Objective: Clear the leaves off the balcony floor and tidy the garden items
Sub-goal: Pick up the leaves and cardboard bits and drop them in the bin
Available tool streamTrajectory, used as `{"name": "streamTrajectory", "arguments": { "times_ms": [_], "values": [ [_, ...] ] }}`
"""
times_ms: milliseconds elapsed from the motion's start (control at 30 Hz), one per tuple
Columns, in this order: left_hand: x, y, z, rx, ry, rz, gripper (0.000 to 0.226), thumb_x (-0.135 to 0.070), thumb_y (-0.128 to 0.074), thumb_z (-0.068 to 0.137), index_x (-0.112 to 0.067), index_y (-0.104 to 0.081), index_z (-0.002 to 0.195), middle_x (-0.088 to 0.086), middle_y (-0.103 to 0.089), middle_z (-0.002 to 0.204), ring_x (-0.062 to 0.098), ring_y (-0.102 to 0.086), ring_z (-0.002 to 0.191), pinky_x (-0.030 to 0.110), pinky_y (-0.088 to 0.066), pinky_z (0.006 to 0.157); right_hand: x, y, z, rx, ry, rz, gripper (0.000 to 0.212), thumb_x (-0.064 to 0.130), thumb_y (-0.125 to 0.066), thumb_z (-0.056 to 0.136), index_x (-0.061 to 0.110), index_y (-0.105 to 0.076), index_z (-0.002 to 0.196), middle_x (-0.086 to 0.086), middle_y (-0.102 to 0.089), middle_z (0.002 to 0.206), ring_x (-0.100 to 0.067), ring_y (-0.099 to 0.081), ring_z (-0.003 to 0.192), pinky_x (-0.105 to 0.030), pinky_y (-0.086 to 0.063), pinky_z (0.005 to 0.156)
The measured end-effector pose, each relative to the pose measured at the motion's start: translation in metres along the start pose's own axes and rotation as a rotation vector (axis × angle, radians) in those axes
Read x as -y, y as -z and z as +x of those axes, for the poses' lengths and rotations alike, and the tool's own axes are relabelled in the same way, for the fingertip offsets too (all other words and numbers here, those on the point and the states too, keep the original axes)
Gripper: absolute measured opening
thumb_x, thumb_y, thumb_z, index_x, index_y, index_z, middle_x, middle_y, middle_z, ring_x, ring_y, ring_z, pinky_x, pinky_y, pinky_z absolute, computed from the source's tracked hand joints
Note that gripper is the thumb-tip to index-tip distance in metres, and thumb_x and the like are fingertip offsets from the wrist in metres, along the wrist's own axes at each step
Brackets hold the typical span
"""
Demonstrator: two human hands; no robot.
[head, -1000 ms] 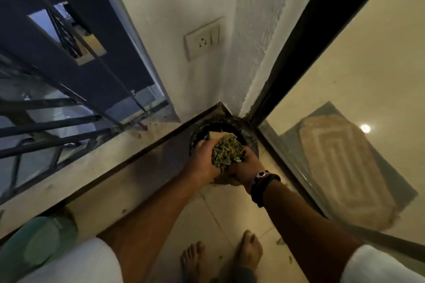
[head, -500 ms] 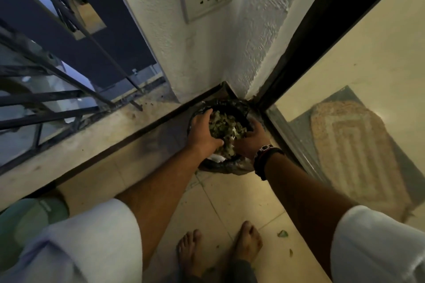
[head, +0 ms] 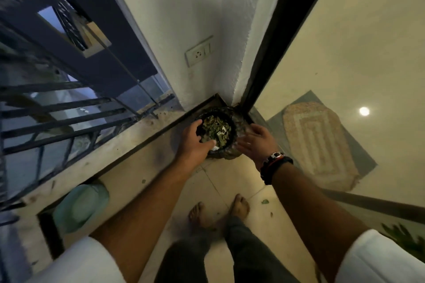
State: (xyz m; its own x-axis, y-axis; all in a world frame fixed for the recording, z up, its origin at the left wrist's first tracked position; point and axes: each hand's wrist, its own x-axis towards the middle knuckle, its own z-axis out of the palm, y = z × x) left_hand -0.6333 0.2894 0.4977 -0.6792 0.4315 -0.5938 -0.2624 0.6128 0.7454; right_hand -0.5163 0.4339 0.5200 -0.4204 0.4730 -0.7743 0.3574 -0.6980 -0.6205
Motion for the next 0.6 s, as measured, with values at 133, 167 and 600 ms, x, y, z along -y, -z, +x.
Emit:
{"name": "streamTrajectory", "arguments": {
  "times_ms": [133, 167, 600],
  "values": [
    [-0.065, 0.018, -0.068, 0.006, -0.076, -0.126, 0.069, -0.015, -0.075, 0.080, -0.037, -0.044, 0.138, 0.004, -0.041, 0.148, 0.020, -0.053, 0.124, 0.048, -0.058, 0.087, 0.031, 0.004, -0.090, -0.013, 0.076, 0.103, 0.042, -0.011, -0.052, 0.089, 0.015, -0.049, 0.122, -0.023, -0.055, 0.119, -0.041, -0.062, 0.103, -0.046, -0.059, 0.080],
    [-0.081, 0.021, -0.086, 0.031, -0.093, -0.134, 0.068, -0.016, -0.076, 0.080, -0.037, -0.046, 0.137, 0.003, -0.043, 0.146, 0.020, -0.054, 0.123, 0.047, -0.058, 0.087, 0.037, 0.005, -0.115, -0.027, 0.095, 0.120, 0.043, -0.010, -0.054, 0.088, 0.014, -0.049, 0.124, -0.017, -0.055, 0.118, -0.038, -0.062, 0.103, -0.049, -0.056, 0.085],
    [-0.139, 0.048, -0.203, 0.436, -0.348, 0.051, 0.049, -0.015, -0.074, 0.083, -0.030, -0.055, 0.125, -0.011, -0.054, 0.121, 0.017, -0.059, 0.116, 0.045, -0.059, 0.086, -0.014, -0.011, -0.281, -0.291, 0.322, 0.519, 0.044, -0.007, -0.060, 0.087, 0.015, -0.053, 0.124, -0.012, -0.055, 0.119, -0.029, -0.061, 0.098, -0.046, -0.054, 0.089]
  ]
}}
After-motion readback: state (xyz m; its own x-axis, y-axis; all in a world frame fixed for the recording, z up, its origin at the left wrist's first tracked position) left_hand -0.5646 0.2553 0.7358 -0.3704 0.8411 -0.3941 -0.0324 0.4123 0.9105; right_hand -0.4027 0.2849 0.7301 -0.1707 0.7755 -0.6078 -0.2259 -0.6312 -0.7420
